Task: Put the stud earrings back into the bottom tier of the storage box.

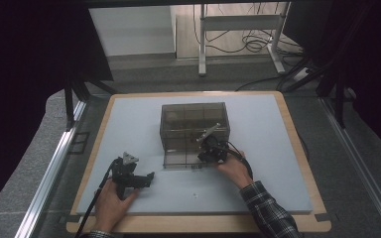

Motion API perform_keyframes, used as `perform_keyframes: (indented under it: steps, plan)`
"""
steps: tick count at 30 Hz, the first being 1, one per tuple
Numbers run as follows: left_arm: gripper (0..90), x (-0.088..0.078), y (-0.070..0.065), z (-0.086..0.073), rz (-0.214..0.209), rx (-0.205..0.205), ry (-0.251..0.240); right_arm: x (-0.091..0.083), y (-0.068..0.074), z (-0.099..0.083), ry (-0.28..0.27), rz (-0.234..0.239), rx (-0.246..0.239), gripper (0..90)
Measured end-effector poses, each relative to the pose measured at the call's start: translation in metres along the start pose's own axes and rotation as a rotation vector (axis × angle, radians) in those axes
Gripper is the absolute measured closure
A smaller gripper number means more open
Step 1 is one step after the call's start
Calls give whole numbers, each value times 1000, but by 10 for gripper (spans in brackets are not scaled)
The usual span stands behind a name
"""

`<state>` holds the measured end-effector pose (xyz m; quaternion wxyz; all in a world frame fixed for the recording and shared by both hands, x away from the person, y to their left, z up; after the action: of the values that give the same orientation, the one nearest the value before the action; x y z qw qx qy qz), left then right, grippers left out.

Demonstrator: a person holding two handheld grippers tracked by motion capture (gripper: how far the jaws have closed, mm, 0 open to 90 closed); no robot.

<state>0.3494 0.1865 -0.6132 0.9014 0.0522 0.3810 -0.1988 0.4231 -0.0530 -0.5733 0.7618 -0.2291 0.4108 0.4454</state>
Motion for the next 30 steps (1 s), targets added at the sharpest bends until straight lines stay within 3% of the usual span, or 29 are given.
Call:
perform_keyframes:
  steps: [6, 14, 24, 30]
  plan:
    - [0, 0, 0, 0, 0, 0, 0, 1, -1, 1, -4, 5, 1, 813]
    - [0, 0, 0, 0, 0, 0, 0, -12, -1, 5, -26, 11, 3, 800]
    - [0, 0, 0, 0, 1, 2, -1, -31, 14, 4, -15, 38, -33, 775]
    - [0, 0, 0, 0, 0, 5, -1, -34, 28, -3, 24, 55, -70, 743]
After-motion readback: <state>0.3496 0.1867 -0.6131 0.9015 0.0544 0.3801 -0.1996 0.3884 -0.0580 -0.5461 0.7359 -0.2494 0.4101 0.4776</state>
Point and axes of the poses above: each handheld gripper's, and its own axes: x roughly forward along the jaws, z roughly out of its top, y roughly to its left, the point moved 8 cm from there along x, roughly forward along the jaws, and after that the axes turned 2 degrees about -y, right-handed, at the moved point
